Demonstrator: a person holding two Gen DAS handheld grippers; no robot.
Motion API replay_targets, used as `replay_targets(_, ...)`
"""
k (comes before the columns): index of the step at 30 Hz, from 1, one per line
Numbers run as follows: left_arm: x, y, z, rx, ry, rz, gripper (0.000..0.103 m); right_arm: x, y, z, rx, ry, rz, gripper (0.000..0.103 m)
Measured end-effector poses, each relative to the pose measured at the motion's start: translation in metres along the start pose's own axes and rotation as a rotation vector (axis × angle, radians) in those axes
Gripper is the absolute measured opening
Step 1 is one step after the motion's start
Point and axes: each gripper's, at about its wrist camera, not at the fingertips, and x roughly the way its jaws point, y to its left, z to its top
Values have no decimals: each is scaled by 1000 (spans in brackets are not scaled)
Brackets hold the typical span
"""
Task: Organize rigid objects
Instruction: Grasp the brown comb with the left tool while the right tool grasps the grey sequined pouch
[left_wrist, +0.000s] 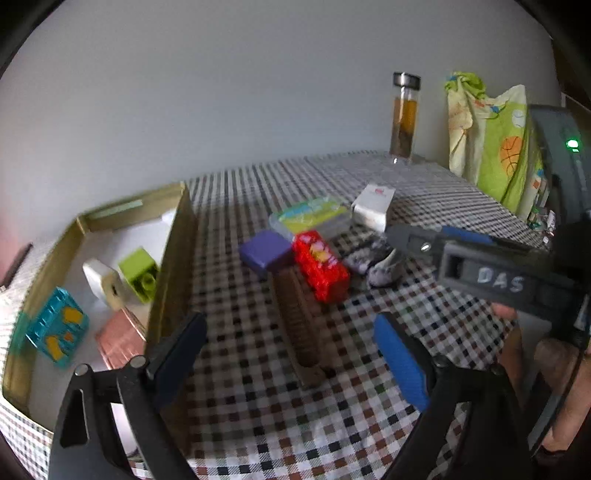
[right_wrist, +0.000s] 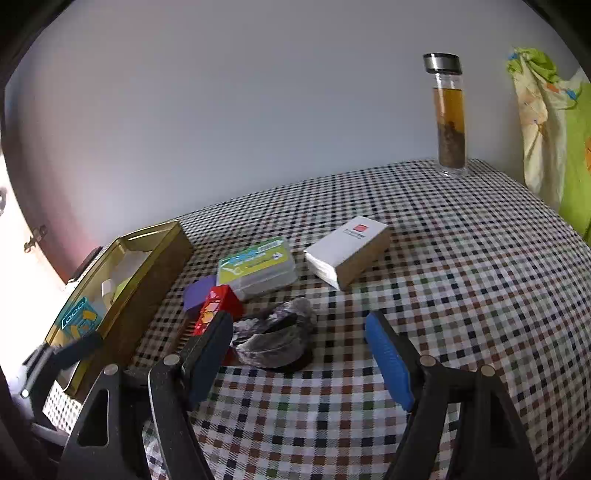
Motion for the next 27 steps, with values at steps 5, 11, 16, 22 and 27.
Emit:
replay_targets(5,8,4,-1,-9,27,-11,91,3,0,0,-6,16,-16,76)
replay_targets(11,16,19,5,-34,31,70,91,7,-2,0,-1,35,-24,76)
replay_targets(16,19,41,5,-84,39,95,95,15,-1,1,-18,67,-34,76)
replay_targets(22,17,23,4,-44,38,46,96,29,6,1,-35,116,-15,76)
replay_targets(27,31,16,10,-23,93,32,94,42,11,1,-33,164,33,77)
